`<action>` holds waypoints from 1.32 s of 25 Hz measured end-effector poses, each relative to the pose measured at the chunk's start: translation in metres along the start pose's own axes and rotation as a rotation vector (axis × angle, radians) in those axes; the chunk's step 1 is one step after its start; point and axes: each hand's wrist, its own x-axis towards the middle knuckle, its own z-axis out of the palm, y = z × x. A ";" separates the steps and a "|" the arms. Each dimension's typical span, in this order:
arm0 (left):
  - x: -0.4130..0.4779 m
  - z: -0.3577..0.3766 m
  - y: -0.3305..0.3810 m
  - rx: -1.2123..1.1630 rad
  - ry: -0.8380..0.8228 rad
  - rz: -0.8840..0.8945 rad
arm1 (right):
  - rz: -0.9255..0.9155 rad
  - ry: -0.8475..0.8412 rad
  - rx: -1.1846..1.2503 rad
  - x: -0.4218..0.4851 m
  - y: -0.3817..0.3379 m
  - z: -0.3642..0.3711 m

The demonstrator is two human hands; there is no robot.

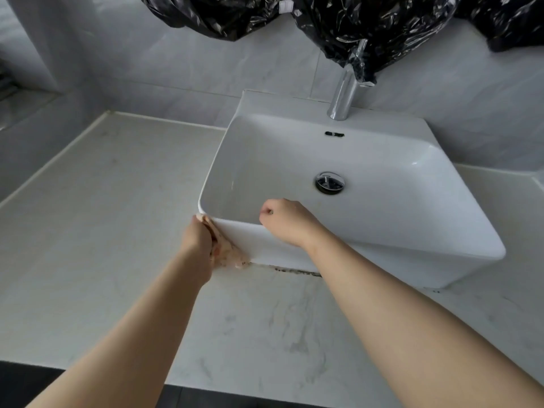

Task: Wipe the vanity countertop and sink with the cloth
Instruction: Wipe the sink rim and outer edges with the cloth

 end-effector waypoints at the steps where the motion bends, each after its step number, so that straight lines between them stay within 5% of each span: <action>1: 0.001 -0.003 0.006 0.050 -0.017 0.112 | -0.005 -0.006 -0.005 0.001 0.000 0.000; 4: 0.014 0.005 0.026 0.190 -0.042 0.362 | -0.034 -0.030 -0.034 0.006 0.002 0.003; 11: 0.032 -0.005 0.020 0.582 0.006 0.468 | -0.071 -0.162 -0.084 0.014 0.003 0.005; 16: 0.059 0.021 0.048 0.656 0.093 0.444 | -0.122 -0.205 -0.115 0.014 0.000 0.004; 21: 0.058 0.021 0.053 1.229 0.338 0.515 | -0.125 -0.230 -0.106 0.015 0.002 0.003; 23: 0.038 0.005 0.040 1.120 0.300 0.556 | -0.109 -0.253 -0.134 0.018 0.001 0.003; 28: 0.069 0.024 0.060 0.505 -0.101 0.426 | -0.163 -0.182 -0.248 0.059 -0.014 0.007; 33: 0.075 -0.007 0.049 0.116 -0.562 0.069 | -0.091 -0.046 -0.275 0.077 -0.021 0.025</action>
